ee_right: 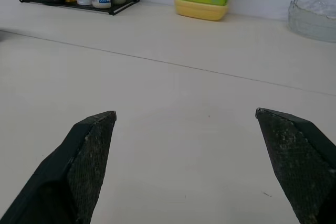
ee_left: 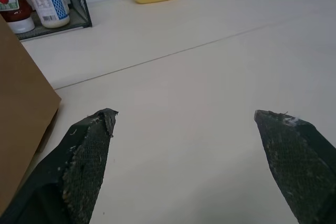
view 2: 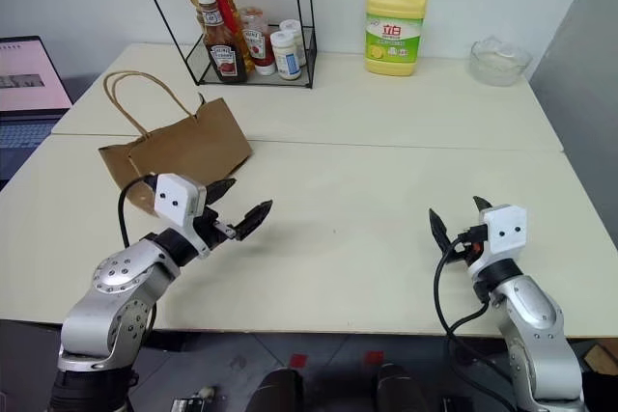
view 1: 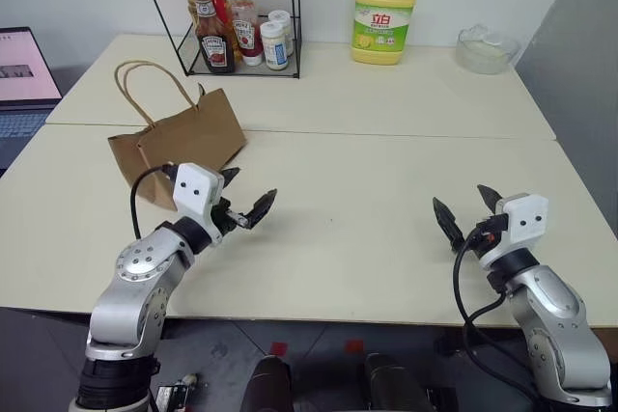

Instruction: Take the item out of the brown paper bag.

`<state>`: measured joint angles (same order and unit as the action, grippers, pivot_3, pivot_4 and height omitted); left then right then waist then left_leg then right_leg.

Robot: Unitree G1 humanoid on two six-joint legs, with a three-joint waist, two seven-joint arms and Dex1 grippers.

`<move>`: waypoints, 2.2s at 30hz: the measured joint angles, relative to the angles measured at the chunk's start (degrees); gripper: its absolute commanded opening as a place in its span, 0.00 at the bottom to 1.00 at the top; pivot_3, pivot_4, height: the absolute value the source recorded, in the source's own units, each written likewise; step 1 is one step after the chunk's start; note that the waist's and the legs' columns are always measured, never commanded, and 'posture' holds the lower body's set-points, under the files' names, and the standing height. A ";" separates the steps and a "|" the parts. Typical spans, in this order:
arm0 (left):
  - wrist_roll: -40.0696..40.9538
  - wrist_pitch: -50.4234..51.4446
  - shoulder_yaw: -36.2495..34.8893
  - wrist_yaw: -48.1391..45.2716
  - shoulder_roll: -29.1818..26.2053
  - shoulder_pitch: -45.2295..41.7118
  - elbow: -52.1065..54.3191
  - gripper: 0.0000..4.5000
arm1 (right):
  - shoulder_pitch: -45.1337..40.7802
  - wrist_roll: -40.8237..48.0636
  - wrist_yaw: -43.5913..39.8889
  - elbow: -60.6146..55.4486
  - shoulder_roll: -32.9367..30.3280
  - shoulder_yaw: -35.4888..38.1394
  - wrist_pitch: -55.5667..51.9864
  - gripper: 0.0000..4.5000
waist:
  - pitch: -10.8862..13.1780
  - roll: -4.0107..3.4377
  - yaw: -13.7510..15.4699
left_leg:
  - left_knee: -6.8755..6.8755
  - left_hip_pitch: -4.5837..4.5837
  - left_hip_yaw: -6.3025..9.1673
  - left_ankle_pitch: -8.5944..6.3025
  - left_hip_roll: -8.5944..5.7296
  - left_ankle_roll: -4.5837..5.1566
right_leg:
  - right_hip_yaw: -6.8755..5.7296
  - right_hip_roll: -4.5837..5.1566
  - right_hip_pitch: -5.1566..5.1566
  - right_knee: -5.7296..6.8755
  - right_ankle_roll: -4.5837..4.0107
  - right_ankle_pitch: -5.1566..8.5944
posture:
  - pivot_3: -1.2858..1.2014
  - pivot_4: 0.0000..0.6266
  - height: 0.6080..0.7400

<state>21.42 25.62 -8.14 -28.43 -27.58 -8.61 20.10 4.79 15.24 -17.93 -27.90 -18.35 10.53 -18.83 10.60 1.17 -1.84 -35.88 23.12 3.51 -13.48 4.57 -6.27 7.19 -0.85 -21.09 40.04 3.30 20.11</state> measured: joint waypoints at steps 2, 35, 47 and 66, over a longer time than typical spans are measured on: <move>0.02 -0.05 0.00 -0.06 0.01 -0.19 0.00 1.00 | 0.32 -0.03 -0.09 0.51 0.10 0.00 0.49 0.99 | 0.00 0.00 0.00 | 0.00 0.00 0.00 0.00 0.00 0.00 | 0.01 0.00 0.00 0.00 0.00 0.00 | 0.52 0.24 1.00; -1.49 -0.86 -2.72 2.98 -0.04 3.42 1.63 1.00 | -5.92 1.90 -8.14 2.39 -5.02 -4.58 0.25 0.99 | 0.00 0.00 -0.12 | -0.06 -0.03 0.00 0.00 0.00 0.00 | 0.01 0.00 0.02 0.06 0.00 0.00 | 0.52 0.24 1.00; 8.52 10.51 -14.94 8.97 -0.50 5.22 13.07 1.00 | -29.59 17.87 -29.11 0.90 -16.46 -12.07 -13.46 0.99 | 0.00 0.01 -0.02 | -0.11 -0.04 0.12 -0.01 0.01 0.02 | -0.10 0.00 0.12 0.02 0.00 -0.01 | 0.52 0.24 1.00; 18.92 29.45 -25.35 8.93 -22.38 -10.87 -1.25 1.00 | -37.63 17.49 -37.01 9.99 -14.62 -14.48 -12.15 0.99 | 0.12 0.16 -0.10 | -0.09 0.02 0.28 0.00 0.01 0.01 | -0.28 -0.01 0.01 0.04 0.00 -0.01 | 0.52 0.24 1.00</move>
<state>40.33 55.07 -33.49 -19.50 -49.96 -19.47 18.85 -32.84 32.73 -54.94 -17.91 -32.97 -3.95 -30.97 10.72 1.33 -1.95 -35.97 23.15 3.79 -13.48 4.57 -6.26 6.91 -0.87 -21.07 40.08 3.29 20.10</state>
